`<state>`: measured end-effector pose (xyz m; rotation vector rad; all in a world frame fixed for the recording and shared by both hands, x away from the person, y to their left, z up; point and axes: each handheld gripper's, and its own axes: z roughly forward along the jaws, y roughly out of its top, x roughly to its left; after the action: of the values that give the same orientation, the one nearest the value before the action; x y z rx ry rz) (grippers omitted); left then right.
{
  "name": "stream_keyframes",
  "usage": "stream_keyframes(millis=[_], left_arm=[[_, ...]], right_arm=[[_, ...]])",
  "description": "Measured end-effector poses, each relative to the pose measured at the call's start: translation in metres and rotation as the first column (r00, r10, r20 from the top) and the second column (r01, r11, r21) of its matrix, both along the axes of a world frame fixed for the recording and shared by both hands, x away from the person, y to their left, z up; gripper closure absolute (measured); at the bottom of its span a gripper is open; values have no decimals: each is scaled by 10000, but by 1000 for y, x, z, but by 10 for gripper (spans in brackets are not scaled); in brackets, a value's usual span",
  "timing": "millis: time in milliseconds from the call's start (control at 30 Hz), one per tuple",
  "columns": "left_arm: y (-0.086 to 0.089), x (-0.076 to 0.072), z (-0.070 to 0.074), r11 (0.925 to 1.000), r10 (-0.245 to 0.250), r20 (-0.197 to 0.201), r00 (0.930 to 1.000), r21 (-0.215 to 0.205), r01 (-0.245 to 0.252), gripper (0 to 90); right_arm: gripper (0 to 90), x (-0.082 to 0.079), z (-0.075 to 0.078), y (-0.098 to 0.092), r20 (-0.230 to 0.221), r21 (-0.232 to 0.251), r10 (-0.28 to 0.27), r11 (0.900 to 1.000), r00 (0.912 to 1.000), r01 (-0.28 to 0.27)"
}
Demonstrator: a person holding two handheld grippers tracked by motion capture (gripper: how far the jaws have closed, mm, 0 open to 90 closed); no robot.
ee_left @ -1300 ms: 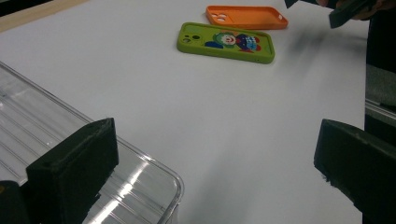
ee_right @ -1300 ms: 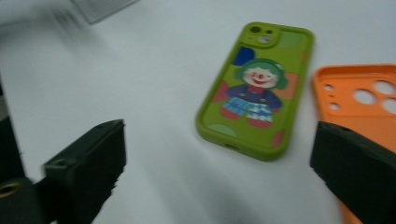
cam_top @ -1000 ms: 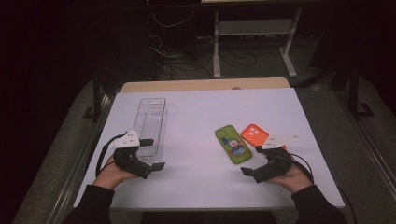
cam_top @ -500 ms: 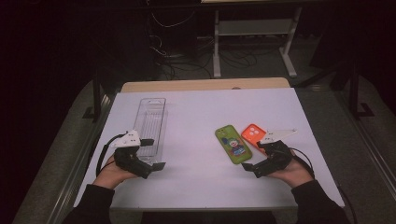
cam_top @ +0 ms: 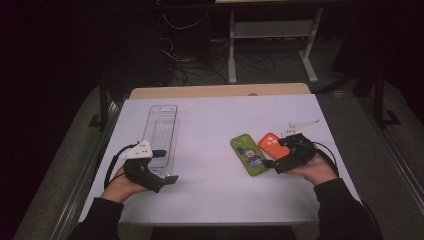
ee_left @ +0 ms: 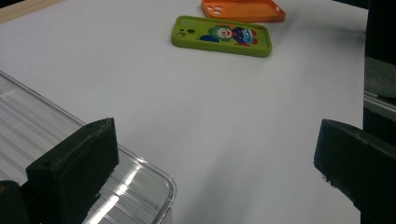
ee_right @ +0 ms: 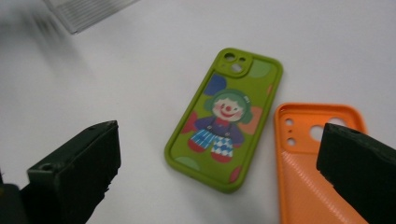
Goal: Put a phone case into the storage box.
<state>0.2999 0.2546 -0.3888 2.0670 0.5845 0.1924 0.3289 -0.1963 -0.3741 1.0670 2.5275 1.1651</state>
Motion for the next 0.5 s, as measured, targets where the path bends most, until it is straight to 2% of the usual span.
stream_keyframes(millis=[100, 267, 500], left_arm=[[0, 0, 0, 10000, -2, -24, 10000, -1, 2, 0], [1, 0, 1, 10000, -14, -56, 10000, 75, 14, 0], [1, 0, 1, 10000, 70, -134, 9999, -64, -71, 0]], right_arm=[[0, 9, 5, -3, 185, -112, -131, 9998, 9997, 134], [0, 20, 10, -8, 89, -212, -222, 9995, 9997, 224], [0, 33, 16, -14, 67, -287, -416, 9987, 9991, 418]])
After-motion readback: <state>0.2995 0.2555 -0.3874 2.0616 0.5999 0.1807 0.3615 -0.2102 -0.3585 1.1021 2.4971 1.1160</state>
